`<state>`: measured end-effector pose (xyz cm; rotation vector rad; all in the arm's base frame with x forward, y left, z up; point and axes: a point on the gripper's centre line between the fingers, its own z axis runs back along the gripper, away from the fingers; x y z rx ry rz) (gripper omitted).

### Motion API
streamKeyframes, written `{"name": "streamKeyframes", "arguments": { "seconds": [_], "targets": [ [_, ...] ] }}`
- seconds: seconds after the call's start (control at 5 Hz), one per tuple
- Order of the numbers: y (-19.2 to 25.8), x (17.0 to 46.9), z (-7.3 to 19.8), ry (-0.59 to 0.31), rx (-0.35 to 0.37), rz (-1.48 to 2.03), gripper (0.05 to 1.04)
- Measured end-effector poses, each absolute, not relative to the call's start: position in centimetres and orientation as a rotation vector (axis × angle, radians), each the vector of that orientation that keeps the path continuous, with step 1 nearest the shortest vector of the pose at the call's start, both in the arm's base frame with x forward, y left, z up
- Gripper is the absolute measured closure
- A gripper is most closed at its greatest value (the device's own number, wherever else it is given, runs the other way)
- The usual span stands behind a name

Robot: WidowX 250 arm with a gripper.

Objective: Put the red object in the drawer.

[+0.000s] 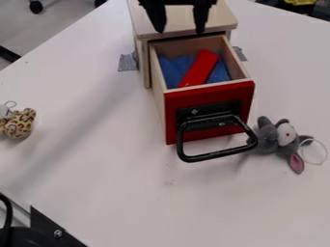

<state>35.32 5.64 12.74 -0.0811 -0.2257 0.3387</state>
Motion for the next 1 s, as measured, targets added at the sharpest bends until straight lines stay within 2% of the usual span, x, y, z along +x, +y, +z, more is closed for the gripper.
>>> {"name": "streamKeyframes", "arguments": {
  "seconds": [0.4,1.0],
  "targets": [
    [6.9,32.3,13.1,-0.179,0.002,0.529,0.087],
    [6.4,31.2,12.8,-0.139,0.004,0.540,0.087]
  ]
}}
